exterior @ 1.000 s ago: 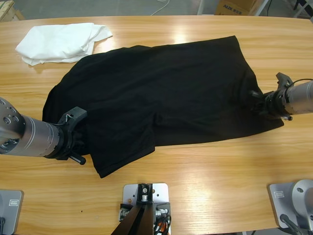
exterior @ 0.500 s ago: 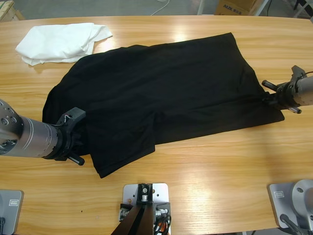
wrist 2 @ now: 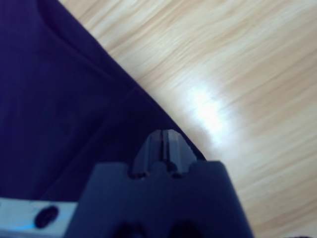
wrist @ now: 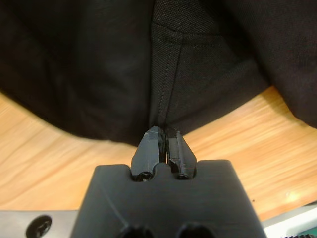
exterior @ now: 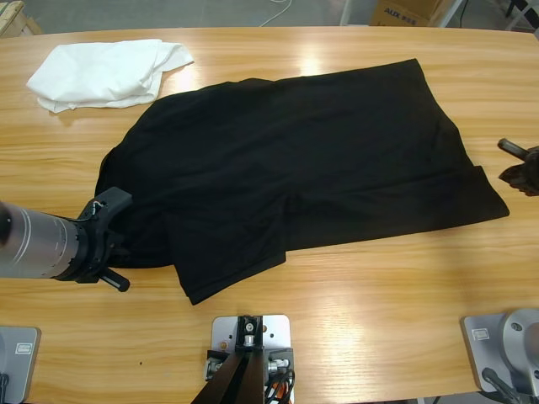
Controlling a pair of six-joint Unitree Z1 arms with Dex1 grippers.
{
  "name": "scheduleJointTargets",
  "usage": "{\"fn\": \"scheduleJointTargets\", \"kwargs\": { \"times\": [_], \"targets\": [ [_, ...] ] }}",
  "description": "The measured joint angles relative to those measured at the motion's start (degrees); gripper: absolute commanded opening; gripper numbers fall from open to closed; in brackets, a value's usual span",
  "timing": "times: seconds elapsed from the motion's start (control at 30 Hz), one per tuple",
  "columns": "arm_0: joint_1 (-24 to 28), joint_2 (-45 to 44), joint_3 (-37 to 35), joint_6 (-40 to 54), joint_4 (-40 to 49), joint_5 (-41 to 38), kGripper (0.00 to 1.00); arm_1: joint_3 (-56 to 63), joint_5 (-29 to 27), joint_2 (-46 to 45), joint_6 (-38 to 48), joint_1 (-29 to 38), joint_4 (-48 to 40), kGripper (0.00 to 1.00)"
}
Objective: Fold clothes
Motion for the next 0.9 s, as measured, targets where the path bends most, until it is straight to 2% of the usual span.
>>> {"fn": "scheduleJointTargets", "kwargs": {
  "times": [0.13, 0.3, 0.47, 0.57, 0.67, 0.77, 0.9],
  "targets": [
    [0.0, -2.9, -0.1, -2.0, 2.2, 1.4, 0.0, -2.1, 0.4, -3.8, 0.2, 4.1, 2.3, 0.0],
    [0.0, -5.4, -1.8, -5.4, 3.1, 2.4, 0.0, -4.5, 13.5, -4.6, 0.2, 11.7, 0.7, 0.0],
    [0.0, -5.6, -3.8, -6.0, 3.3, 2.5, 0.0, -6.2, 21.0, -4.4, 0.2, 20.3, -2.3, 0.0],
    [0.0, -5.6, -4.0, -6.0, 3.3, 2.5, 0.0, -6.7, 29.2, -1.6, -0.1, 23.6, -7.9, 0.0],
    [0.0, -5.6, -4.3, -6.0, 3.3, 2.6, 0.0, -7.8, 35.1, 3.4, -0.3, 27.6, -10.9, 0.0],
    [0.0, -5.6, -4.6, -6.0, 3.5, 2.6, 0.0, -8.4, 38.1, 8.0, -0.3, 31.9, -12.2, 0.0],
    [0.0, -5.6, -4.6, -6.0, 4.8, 2.9, 0.0, -11.4, 39.3, 11.7, -0.3, 37.1, -13.2, 0.0]
  ]
}}
